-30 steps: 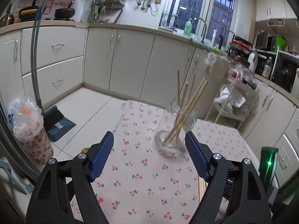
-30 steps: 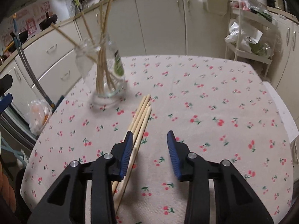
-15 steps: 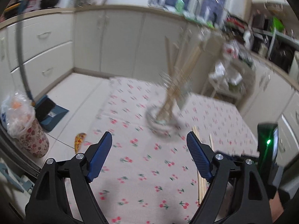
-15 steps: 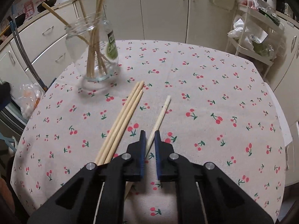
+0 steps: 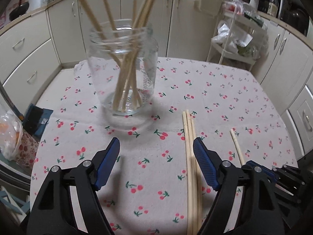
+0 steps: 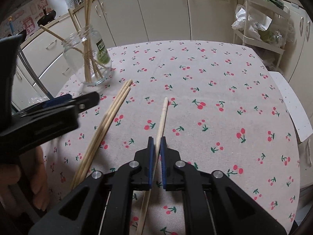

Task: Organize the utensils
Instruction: 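Close the left gripper on a wooden stick while the right holds its stick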

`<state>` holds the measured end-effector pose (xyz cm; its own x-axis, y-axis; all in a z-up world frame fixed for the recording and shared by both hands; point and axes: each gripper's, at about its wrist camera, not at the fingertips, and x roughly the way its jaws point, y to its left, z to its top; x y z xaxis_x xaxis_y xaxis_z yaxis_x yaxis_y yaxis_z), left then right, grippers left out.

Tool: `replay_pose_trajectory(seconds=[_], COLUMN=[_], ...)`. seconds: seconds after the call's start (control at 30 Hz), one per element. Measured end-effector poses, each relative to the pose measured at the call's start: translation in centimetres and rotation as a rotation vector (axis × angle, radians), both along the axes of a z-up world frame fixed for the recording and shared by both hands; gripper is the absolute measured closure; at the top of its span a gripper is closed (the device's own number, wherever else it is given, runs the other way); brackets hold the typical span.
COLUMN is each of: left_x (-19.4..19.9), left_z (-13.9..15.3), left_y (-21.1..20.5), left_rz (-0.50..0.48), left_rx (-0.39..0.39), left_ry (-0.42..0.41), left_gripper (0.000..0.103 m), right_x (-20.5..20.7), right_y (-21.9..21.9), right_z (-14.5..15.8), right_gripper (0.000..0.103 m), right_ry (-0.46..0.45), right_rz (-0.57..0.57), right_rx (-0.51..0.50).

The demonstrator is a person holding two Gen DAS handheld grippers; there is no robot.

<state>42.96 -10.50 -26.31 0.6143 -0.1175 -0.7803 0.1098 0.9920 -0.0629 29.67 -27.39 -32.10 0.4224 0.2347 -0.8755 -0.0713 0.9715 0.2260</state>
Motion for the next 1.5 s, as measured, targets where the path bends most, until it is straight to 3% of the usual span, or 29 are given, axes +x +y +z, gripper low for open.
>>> replay_pose_trajectory(seconds=[0.4, 0.97, 1.2, 1.5], left_x=[1.0, 1.0, -0.4, 1.0], left_z=[-1.2, -1.6, -1.6, -1.2], left_y=[-1.7, -1.4, 0.9, 0.7], left_rz=[0.005, 0.023, 0.063, 0.029], left_rx=[0.064, 0.09, 0.085, 0.085], left_ry=[0.036, 0.037, 0.06, 0.084], left_gripper=[0.03, 0.03, 0.048, 0.048], right_x=[0.0, 0.0, 0.0, 1.5], right_y=[-0.5, -0.6, -0.5, 0.1], right_z=[-0.1, -0.2, -0.2, -0.3], right_gripper=[0.095, 0.095, 0.095, 0.094], right_ry=[0.0, 0.0, 0.002, 0.012], right_rz=[-0.012, -0.014, -0.006, 0.007], right_rx=[0.043, 0.052, 0.058, 0.04])
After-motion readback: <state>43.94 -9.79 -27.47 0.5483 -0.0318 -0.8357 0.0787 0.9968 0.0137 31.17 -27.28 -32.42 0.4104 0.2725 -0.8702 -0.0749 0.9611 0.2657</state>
